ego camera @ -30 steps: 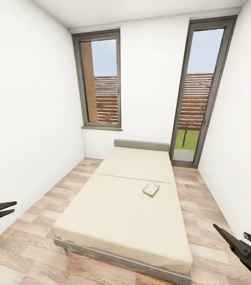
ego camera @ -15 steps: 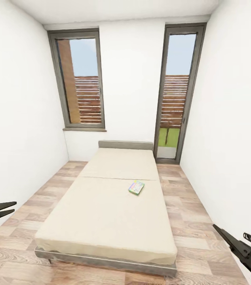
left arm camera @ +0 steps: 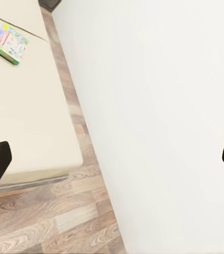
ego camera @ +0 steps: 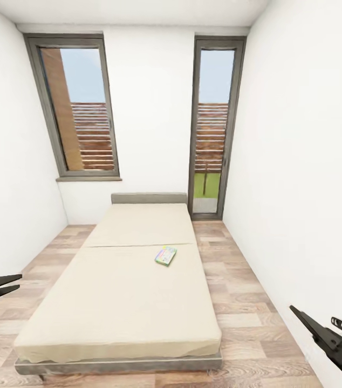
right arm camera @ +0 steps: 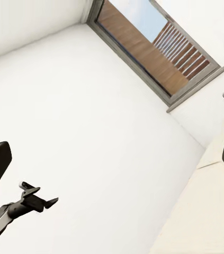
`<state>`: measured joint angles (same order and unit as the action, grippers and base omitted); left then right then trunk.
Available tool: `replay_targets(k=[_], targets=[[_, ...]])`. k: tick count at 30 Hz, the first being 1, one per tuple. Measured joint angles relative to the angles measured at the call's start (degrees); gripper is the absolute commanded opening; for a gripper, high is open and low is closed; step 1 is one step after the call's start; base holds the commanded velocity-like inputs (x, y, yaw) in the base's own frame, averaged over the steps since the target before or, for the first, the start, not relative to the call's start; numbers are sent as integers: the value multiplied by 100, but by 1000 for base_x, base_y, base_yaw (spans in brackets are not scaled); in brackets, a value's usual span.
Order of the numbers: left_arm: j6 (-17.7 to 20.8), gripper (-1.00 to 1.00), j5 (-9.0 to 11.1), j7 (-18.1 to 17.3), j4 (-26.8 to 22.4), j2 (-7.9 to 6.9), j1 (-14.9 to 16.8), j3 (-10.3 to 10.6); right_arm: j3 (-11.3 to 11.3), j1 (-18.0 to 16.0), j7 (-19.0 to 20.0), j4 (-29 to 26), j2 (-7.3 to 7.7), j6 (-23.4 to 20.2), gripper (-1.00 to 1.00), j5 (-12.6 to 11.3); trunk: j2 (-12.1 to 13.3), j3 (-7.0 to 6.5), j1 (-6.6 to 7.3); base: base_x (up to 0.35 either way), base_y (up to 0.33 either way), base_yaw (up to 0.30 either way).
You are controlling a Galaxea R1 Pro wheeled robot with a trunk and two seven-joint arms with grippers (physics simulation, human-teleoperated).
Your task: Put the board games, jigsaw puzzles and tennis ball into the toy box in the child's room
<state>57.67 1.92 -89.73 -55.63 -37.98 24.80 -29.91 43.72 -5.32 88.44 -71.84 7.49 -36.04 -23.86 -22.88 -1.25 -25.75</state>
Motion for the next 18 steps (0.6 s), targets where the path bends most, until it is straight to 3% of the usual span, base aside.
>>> replay_targets(k=[5, 12, 18], targets=[[0, 100, 2, 1, 0, 1, -2, 2, -4, -1, -199, -5, -11, -8, 100, 21, 0, 9, 1, 197, -140, -146], [0, 100, 13, 0, 6, 2, -3, -3, -13, -2, -584, -22, -42, -34, 100, 31, 1, 44, -1, 174, -98, 9], [0, 100, 18, 0, 13, 4, -3, -5, -31, -2, -669, -48, -65, -28, 100, 43, 0, 51, 0, 106, -28, 4]])
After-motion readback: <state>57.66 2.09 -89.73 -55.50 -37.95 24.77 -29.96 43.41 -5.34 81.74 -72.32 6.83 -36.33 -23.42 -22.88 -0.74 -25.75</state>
